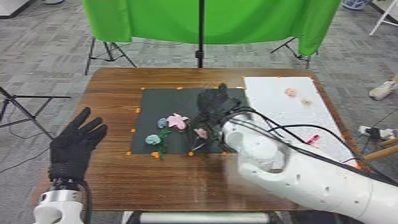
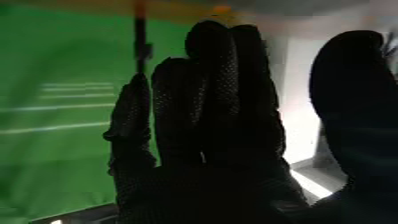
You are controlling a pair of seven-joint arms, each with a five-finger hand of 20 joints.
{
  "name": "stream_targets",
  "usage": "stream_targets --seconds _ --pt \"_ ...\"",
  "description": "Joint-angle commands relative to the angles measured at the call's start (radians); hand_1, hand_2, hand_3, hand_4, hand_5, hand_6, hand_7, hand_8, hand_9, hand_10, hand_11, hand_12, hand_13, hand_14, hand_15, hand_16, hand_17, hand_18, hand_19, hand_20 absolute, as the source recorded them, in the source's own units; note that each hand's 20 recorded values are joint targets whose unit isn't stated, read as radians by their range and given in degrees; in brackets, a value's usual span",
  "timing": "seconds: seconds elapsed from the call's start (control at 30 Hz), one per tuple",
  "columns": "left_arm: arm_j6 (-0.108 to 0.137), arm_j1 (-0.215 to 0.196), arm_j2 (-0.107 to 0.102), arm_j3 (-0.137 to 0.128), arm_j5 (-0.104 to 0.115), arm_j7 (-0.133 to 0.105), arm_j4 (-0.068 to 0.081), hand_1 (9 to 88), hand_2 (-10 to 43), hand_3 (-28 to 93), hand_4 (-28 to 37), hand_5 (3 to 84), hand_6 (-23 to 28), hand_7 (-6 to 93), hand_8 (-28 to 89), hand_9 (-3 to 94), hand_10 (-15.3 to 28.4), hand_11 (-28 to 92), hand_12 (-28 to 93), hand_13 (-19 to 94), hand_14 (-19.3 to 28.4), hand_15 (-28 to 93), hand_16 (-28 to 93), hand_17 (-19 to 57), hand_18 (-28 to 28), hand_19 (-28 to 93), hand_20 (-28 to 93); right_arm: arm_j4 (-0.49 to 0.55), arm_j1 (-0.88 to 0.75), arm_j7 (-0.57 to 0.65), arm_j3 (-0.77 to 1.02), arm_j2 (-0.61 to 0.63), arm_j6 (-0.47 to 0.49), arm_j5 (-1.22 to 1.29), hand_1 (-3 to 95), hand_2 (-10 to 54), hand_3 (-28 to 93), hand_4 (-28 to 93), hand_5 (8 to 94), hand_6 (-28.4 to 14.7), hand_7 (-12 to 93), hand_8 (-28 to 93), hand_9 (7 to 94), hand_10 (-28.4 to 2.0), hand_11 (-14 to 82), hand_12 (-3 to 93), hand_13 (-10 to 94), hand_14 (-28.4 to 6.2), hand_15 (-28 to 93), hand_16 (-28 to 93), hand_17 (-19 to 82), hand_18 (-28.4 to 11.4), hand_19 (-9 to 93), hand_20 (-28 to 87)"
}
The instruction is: Arrange flowers
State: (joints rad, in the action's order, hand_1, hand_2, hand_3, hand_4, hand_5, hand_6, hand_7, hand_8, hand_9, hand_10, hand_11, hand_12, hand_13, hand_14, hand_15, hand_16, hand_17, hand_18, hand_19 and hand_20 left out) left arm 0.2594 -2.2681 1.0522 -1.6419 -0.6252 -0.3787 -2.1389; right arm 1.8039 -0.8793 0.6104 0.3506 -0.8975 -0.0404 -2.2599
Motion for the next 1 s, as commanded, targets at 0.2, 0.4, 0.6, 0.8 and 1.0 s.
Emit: stream_targets --seconds 0.2,0.4,0.6,0.8,1.0 --pt "0.002 -0.015 0.016 -0.005 -0.007 0.009 0.001 21.1 7.0 81 -28.3 36.4 8.8 7.6 -8 33.5 20.3 25 11 21 27.7 59 -11 -7.9 28.4 58 1 -0.156 0.107 0.172 0.155 0.208 -0.114 0.255 31.1 -9.5 76 -28 62.9 0.6 16 -13 62.4 -14.0 33.2 16.1 52 -11.6 75 17 13 -21.6 75 46" --pt "-0.004 -0.013 0.023 -0.008 -0.014 0.022 0.000 21.1 7.0 81 -28.3 36.4 8.7 7.7 -8 33.5 20.3 25 11 21 27.7 59 -11 -8.0 28.4 58 1 -0.297 0.120 0.255 0.171 0.213 -0.028 0.326 30.5 -9.5 79 -28 55.5 1.0 17 -13 53.6 -15.7 26.5 15.0 46 -13.1 75 14 11 -21.3 73 45" --pt "-0.005 -0.011 0.026 -0.006 -0.016 0.026 0.000 21.1 7.1 81 -28.3 36.4 8.7 7.7 -8 33.5 20.3 25 11 21 27.8 59 -11 -8.0 28.4 58 1 -0.340 0.044 0.298 0.218 0.192 0.083 0.328 30.0 -9.5 80 -28 51.3 0.7 16 -14 48.3 -16.4 22.7 14.4 41 -14.8 74 12 10 -21.2 73 44" --pt "-0.008 -0.012 0.028 -0.006 -0.017 0.032 0.000 21.1 7.1 81 -28.3 36.5 8.8 7.7 -8 33.5 20.2 25 11 21 27.8 59 -11 -8.0 28.4 58 1 -0.366 -0.004 0.321 0.233 0.168 0.144 0.335 30.2 -9.5 81 -28 50.5 1.0 16 -13 47.9 -16.6 21.0 14.7 40 -15.2 74 10 9 -21.4 73 44" --pt "-0.008 -0.005 0.027 -0.005 -0.018 0.036 0.002 21.1 7.0 81 -28.3 36.4 8.8 7.6 -8 33.5 20.3 25 11 21 27.7 59 -11 -8.0 28.4 58 1 -0.388 -0.022 0.341 0.226 0.158 0.187 0.307 31.9 -9.5 82 -28 52.3 1.8 17 -14 51.3 -15.8 21.2 14.7 43 -14.5 73 10 10 -21.3 73 44"
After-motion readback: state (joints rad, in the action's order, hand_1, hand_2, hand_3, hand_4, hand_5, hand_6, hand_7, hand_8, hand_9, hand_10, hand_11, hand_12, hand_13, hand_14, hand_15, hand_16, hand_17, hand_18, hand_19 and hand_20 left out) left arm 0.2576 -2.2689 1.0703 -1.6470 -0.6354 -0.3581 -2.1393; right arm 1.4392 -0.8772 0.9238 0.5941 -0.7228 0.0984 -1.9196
